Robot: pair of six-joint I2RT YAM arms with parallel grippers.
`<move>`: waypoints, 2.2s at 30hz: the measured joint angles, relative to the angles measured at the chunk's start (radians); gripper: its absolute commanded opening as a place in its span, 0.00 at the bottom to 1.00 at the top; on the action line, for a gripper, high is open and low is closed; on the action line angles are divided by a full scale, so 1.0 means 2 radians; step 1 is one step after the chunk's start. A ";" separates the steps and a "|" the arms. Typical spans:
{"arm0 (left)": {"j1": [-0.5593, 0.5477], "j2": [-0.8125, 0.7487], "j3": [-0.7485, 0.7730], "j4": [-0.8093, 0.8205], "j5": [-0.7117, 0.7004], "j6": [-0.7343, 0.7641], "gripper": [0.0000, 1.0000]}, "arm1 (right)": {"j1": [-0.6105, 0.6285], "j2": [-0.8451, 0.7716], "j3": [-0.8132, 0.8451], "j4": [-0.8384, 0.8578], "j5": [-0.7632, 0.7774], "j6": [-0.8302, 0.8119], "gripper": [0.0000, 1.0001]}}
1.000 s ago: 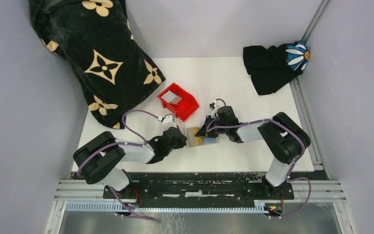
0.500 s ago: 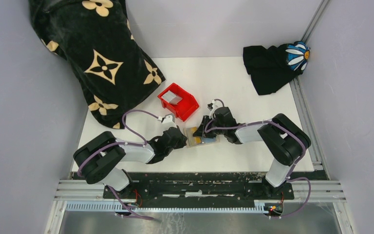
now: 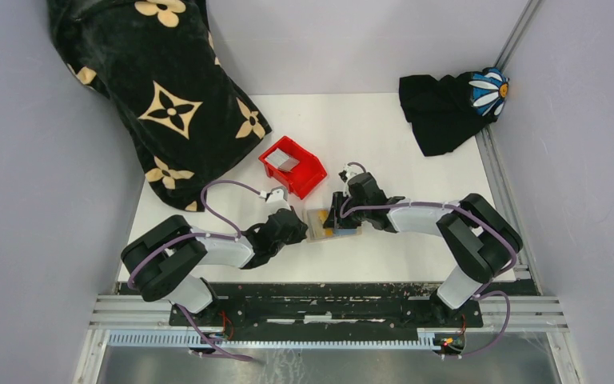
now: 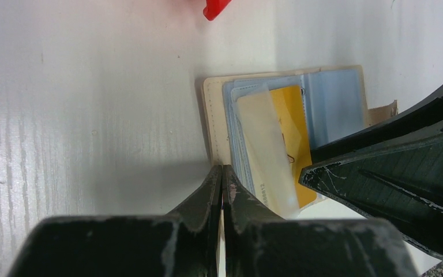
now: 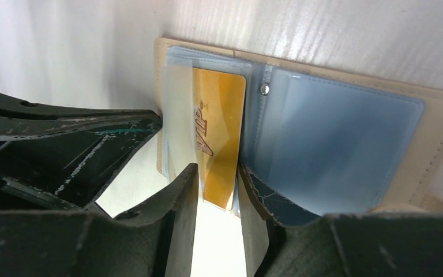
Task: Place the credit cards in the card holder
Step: Insert the credit card into the card holder, then close the card holder at the center of the board.
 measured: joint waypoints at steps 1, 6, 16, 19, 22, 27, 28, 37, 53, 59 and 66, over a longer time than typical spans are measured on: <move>0.000 0.000 0.000 0.000 0.000 0.000 0.07 | 0.000 -0.001 0.002 -0.006 0.002 -0.002 0.38; -0.001 0.000 0.000 0.001 0.001 0.000 0.07 | 0.001 -0.010 0.008 -0.040 0.018 -0.017 0.39; -0.001 -0.009 -0.009 -0.001 0.001 0.000 0.22 | 0.003 -0.053 0.014 -0.119 0.076 -0.059 0.44; -0.001 -0.021 -0.015 -0.005 0.000 0.000 0.32 | 0.003 -0.063 0.015 -0.139 0.096 -0.071 0.46; -0.001 -0.029 -0.019 -0.007 0.001 0.000 0.36 | 0.003 -0.071 0.018 -0.156 0.119 -0.083 0.47; -0.001 -0.035 -0.022 -0.008 0.001 0.000 0.39 | 0.003 -0.076 0.018 -0.174 0.149 -0.097 0.48; -0.001 -0.036 -0.022 -0.008 0.001 0.000 0.39 | 0.003 -0.076 0.018 -0.176 0.154 -0.099 0.48; -0.001 -0.048 -0.031 -0.012 0.000 0.000 0.40 | 0.003 -0.065 0.024 -0.181 0.179 -0.111 0.50; -0.001 -0.051 -0.032 -0.015 0.000 0.000 0.43 | 0.003 -0.012 0.067 -0.176 0.201 -0.130 0.36; -0.001 -0.074 -0.044 -0.026 -0.005 0.000 0.47 | 0.003 -0.009 0.069 -0.168 0.203 -0.130 0.33; -0.001 -0.078 -0.052 -0.018 -0.004 -0.001 0.49 | -0.003 -0.008 0.068 -0.159 0.193 -0.125 0.33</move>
